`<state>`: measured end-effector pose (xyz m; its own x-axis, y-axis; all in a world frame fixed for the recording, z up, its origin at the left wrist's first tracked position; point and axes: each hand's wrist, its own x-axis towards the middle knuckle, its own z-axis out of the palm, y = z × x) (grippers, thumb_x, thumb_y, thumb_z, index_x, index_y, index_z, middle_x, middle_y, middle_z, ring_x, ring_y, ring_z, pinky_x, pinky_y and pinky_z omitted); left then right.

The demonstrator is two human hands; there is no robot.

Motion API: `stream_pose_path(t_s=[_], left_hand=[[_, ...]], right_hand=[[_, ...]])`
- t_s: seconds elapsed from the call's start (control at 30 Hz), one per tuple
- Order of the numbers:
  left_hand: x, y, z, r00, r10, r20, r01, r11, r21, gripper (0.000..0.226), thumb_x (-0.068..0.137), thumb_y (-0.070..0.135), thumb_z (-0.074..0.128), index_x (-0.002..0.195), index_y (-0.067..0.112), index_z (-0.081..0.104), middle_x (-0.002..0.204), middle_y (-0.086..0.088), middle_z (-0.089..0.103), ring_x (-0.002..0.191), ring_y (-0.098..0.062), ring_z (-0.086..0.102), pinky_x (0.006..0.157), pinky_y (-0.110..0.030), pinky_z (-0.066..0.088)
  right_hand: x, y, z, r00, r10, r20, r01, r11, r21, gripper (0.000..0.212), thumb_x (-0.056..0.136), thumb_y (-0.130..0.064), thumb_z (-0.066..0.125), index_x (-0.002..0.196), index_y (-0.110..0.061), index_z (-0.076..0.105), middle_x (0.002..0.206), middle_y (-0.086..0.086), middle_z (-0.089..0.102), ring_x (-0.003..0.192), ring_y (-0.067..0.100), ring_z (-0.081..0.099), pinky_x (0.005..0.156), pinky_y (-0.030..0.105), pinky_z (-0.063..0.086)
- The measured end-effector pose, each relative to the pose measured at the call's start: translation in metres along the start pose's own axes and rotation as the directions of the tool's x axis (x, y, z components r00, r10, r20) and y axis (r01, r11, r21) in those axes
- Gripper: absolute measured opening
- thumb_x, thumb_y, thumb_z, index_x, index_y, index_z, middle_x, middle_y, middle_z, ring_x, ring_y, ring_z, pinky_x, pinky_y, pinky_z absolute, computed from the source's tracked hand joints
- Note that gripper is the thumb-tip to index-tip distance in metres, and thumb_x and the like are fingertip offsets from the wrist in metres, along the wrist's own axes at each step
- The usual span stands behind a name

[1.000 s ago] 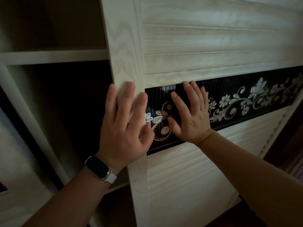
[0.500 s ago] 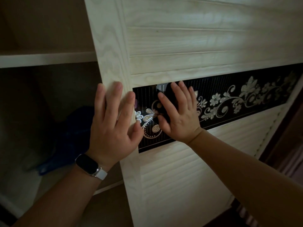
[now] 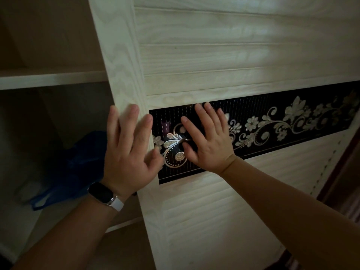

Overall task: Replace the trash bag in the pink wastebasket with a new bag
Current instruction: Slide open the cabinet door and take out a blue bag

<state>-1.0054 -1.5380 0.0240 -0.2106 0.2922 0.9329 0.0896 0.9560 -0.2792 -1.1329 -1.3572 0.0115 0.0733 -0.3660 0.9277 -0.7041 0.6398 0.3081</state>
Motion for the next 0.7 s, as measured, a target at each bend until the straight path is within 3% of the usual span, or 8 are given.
stream_pose_path(t_s=[0.13,0.43,0.57,0.7], left_hand=[[0.002,0.002,-0.001,0.998,-0.010,0.057,0.008,0.999,0.035,0.065,0.079,0.020,0.063,0.134,-0.007,0.043,0.146,-0.029,0.029,0.135,-0.062,0.024,0.120,-0.055,0.010],[-0.008,0.003,-0.012,0.994,-0.007,0.112,0.007,1.000,0.006,0.062,0.086,0.026,0.064,0.137,-0.004,0.045,0.148,-0.025,0.029,0.137,-0.058,0.021,0.121,-0.052,0.011],[-0.022,-0.009,-0.028,0.989,0.018,0.149,-0.005,0.996,-0.085,0.057,0.085,0.022,0.065,0.135,0.002,0.049,0.148,-0.021,0.033,0.139,-0.046,0.030,0.116,-0.047,0.026],[-0.047,-0.042,-0.054,0.979,0.000,0.204,0.018,0.996,-0.087,0.047,0.086,0.021,0.065,0.128,0.001,0.057,0.135,-0.025,0.051,0.121,-0.039,0.053,0.098,-0.044,0.045]], right_hand=[[-0.001,0.001,-0.002,1.000,0.010,-0.012,-0.009,1.000,0.013,0.060,0.086,-0.043,0.053,0.140,-0.019,0.041,0.146,0.017,0.031,0.137,0.037,0.032,0.115,0.051,0.020],[0.007,-0.024,-0.023,0.986,0.149,0.067,-0.157,0.980,0.120,0.052,0.079,-0.025,0.062,0.128,-0.010,0.055,0.137,0.025,0.047,0.134,0.042,0.036,0.111,0.058,0.026],[0.018,-0.046,-0.042,0.984,0.145,0.108,-0.162,0.972,0.168,0.043,0.084,-0.023,0.057,0.123,-0.006,0.058,0.128,0.023,0.056,0.125,0.037,0.045,0.104,0.052,0.037],[0.033,-0.086,-0.059,0.991,0.062,0.120,-0.094,0.956,0.278,0.036,0.084,-0.019,0.056,0.115,-0.003,0.066,0.115,0.019,0.064,0.108,0.031,0.055,0.093,0.043,0.042]])
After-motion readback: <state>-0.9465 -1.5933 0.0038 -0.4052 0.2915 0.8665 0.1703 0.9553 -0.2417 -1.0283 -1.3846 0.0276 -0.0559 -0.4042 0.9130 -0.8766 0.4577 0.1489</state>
